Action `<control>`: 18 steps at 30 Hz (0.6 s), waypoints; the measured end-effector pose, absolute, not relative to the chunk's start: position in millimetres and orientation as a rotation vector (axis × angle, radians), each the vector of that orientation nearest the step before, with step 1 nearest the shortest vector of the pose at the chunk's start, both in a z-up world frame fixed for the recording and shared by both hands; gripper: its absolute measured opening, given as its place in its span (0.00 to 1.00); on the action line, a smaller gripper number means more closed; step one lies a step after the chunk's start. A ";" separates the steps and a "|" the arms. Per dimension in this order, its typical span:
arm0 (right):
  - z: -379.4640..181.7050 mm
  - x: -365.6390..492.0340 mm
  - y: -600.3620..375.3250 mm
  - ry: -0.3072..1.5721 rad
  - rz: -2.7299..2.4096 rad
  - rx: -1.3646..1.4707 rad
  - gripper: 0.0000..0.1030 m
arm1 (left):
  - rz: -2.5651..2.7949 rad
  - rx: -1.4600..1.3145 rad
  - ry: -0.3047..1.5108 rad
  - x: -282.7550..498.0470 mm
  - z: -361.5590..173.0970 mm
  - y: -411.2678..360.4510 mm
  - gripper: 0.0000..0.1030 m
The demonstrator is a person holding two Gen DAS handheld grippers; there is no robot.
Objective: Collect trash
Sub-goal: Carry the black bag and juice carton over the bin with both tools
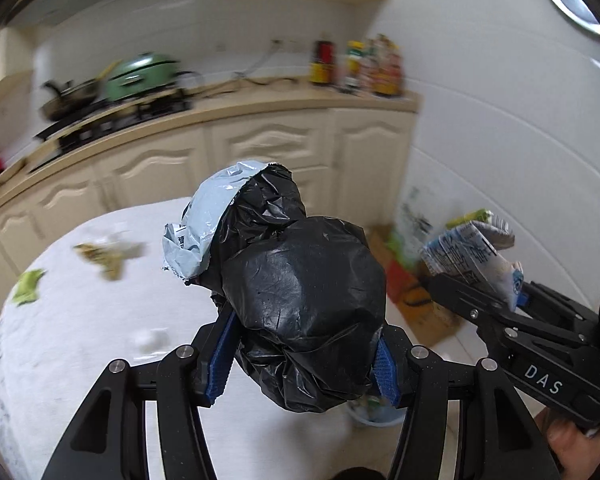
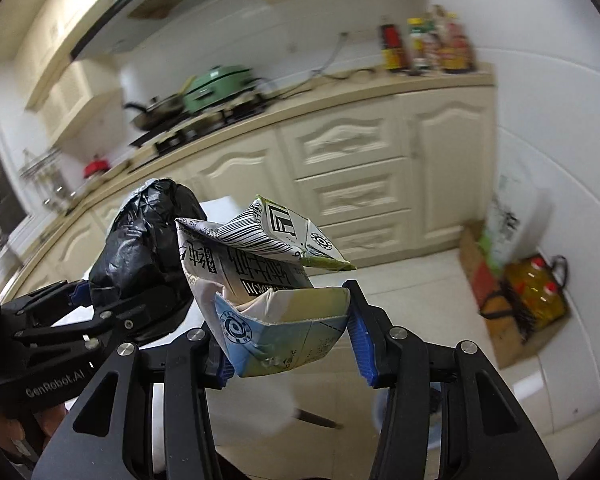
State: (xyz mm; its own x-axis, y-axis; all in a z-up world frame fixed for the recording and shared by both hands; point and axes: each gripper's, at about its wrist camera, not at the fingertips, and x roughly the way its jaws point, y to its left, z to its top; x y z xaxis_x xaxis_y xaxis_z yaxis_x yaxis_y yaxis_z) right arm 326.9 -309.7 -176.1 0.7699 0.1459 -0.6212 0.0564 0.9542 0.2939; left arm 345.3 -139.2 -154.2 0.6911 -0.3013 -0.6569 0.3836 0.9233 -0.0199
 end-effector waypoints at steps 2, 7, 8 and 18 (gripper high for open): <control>-180.0 316.3 -332.2 0.696 0.009 0.320 0.46 | -0.431 0.131 0.735 345.2 -161.2 -162.7 0.53; -199.5 295.1 -385.8 0.718 -0.083 0.360 0.46 | -0.489 0.180 0.784 355.7 -179.2 -210.1 0.53; -204.3 291.9 -394.1 0.723 -0.097 0.369 0.46 | -0.496 0.186 0.795 360.5 -183.0 -215.5 0.53; -270.6 290.4 -452.9 0.814 -0.165 0.467 0.46 | -0.537 0.289 0.894 399.5 -236.6 -298.4 0.53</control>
